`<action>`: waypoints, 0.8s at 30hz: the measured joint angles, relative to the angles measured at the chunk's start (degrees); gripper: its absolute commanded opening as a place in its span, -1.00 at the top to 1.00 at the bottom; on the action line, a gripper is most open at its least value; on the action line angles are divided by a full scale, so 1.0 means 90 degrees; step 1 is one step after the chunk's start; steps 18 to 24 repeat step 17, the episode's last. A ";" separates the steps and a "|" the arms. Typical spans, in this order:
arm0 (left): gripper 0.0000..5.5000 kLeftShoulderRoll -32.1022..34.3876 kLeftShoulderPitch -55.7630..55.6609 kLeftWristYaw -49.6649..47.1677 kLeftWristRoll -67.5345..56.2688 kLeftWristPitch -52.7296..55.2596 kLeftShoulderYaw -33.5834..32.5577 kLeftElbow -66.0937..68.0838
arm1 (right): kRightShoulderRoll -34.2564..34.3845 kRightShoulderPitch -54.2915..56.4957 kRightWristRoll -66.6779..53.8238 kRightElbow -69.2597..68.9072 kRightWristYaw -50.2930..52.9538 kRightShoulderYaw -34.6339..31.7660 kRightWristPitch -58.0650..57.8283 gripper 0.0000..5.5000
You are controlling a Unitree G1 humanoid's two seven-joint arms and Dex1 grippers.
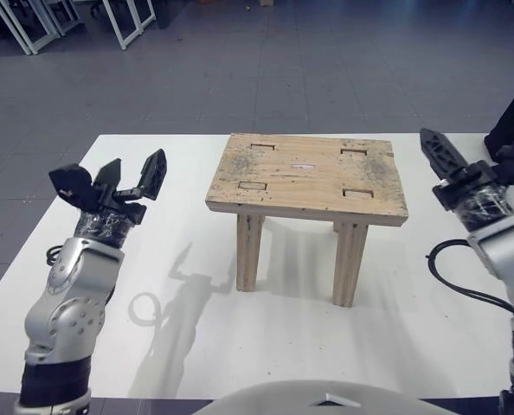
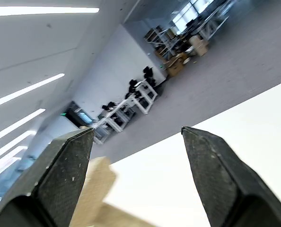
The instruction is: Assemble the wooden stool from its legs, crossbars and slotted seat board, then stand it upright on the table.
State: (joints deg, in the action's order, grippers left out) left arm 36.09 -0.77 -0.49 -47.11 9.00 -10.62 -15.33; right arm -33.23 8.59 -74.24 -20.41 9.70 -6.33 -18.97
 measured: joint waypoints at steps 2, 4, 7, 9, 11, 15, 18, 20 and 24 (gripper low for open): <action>-0.99 -0.0026 -0.0362 -0.0171 0.1111 -0.0390 0.0342 0.0520 | 0.0222 0.0217 0.1587 0.0441 0.0013 0.0633 0.0567 -0.22; -0.99 -0.0157 -0.0600 -0.0393 0.2060 -0.0791 0.0618 0.1041 | 0.0439 0.0395 0.2998 0.0928 0.0025 0.1161 0.1111 -0.22; -0.99 -0.0530 -0.0992 -0.0727 0.3483 -0.1454 0.1013 0.2026 | 0.0712 0.0579 0.5175 0.1949 0.0027 0.1868 0.2042 -0.22; -0.99 -0.0799 -0.1226 -0.0850 0.4355 -0.1894 0.1238 0.2675 | 0.0827 0.0681 0.6537 0.2706 -0.0022 0.2130 0.2714 -0.22; -0.99 -0.1022 -0.1337 -0.0841 0.4642 -0.2179 0.1308 0.2927 | 0.1013 0.0735 0.6930 0.2989 -0.0105 0.2102 0.3038 -0.22; -1.00 -0.1318 -0.1450 -0.0657 0.4829 -0.2580 0.1194 0.3212 | 0.1401 0.0861 0.7276 0.3317 -0.0309 0.1789 0.3337 -0.30; -1.00 -0.1417 -0.1457 -0.0548 0.4871 -0.2709 0.1153 0.3324 | 0.1503 0.0869 0.7346 0.3381 -0.0465 0.1631 0.3360 -0.42; -1.00 -0.1417 -0.1457 -0.0548 0.4871 -0.2709 0.1153 0.3324 | 0.1503 0.0869 0.7346 0.3381 -0.0465 0.1631 0.3360 -0.42; -1.00 -0.1417 -0.1457 -0.0548 0.4871 -0.2709 0.1153 0.3324 | 0.1503 0.0869 0.7346 0.3381 -0.0465 0.1631 0.3360 -0.42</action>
